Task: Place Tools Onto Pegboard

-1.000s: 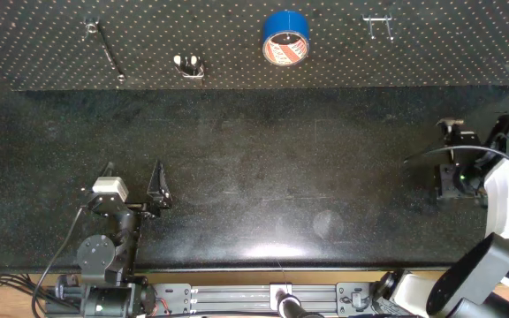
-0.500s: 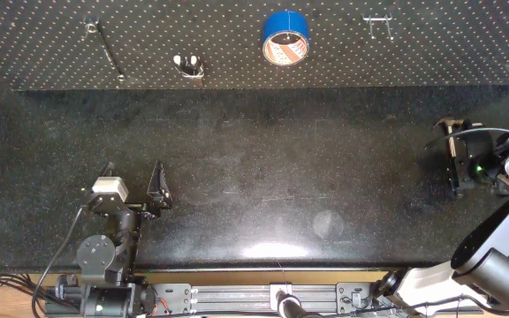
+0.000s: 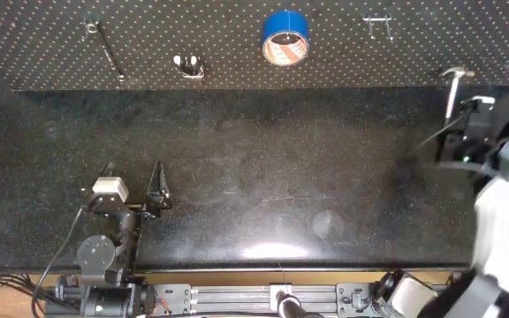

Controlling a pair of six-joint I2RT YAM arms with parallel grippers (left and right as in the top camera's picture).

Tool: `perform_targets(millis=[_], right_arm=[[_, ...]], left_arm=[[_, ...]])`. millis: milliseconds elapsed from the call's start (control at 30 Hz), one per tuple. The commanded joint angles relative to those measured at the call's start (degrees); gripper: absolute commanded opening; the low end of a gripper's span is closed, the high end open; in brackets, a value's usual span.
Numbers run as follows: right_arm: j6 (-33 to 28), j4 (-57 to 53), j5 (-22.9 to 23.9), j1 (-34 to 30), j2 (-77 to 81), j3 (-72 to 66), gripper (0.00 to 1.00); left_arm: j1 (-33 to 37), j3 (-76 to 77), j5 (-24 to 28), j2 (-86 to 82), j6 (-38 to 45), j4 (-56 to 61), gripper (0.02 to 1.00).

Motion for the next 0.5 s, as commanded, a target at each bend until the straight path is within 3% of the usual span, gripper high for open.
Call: perform_targets(millis=[33, 100, 133, 233, 367, 500], right_arm=[[19.8, 14.9, -4.2, 10.7, -27.9, -16.2, 0.077], [22.8, 26.1, -4.0, 18.1, -32.2, -17.4, 0.075], [24.9, 32.5, -0.8, 21.9, -30.0, -17.4, 0.075], [29.9, 53.3, -0.1, 28.0, -14.3, -17.0, 0.075], [29.8, 54.6, -0.1, 28.0, -4.7, -11.8, 0.075], [25.1, 54.6, -1.0, 28.4, 1.7, -8.8, 0.075]], left_arm=[[-0.1, -0.1, 0.4, -0.5, 0.1, -0.3, 0.993], [-0.1, -0.1, 0.4, -0.5, 0.1, -0.3, 0.993], [-0.1, -0.1, 0.4, -0.5, 0.1, -0.3, 0.993], [-0.1, -0.1, 0.4, -0.5, 0.1, -0.3, 0.993], [-0.1, -0.1, 0.4, -0.5, 0.1, -0.3, 0.993], [-0.1, -0.1, 0.4, -0.5, 0.1, -0.3, 0.993]])
